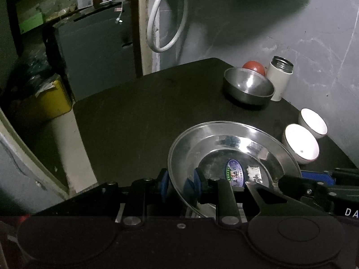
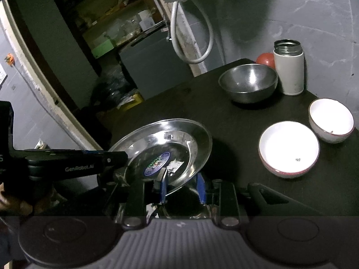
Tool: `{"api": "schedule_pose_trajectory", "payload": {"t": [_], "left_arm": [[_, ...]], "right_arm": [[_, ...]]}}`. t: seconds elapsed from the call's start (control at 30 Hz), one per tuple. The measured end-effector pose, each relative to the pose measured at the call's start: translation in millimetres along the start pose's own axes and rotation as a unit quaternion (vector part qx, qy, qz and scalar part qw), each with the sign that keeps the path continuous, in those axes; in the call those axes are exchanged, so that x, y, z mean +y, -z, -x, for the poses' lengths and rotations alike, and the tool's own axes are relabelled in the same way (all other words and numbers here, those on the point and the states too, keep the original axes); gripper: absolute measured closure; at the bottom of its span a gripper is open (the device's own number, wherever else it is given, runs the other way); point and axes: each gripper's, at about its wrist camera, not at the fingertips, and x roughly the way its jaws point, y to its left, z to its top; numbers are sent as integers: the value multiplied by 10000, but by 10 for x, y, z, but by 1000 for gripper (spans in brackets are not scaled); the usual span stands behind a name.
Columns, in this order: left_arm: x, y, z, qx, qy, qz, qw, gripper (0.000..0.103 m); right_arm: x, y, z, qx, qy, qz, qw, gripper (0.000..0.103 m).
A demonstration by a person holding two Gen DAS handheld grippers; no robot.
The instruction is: Organize plates and bowls
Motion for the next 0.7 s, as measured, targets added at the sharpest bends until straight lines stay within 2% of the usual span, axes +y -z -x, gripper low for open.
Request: {"api": "schedule_pose_trajectory", "payload": {"t": [0.7], "left_arm": [[-183,373,166,157,-168,74,9997,76]], "right_arm": [[-110,121,130,416,-298,270,9983,72]]}}
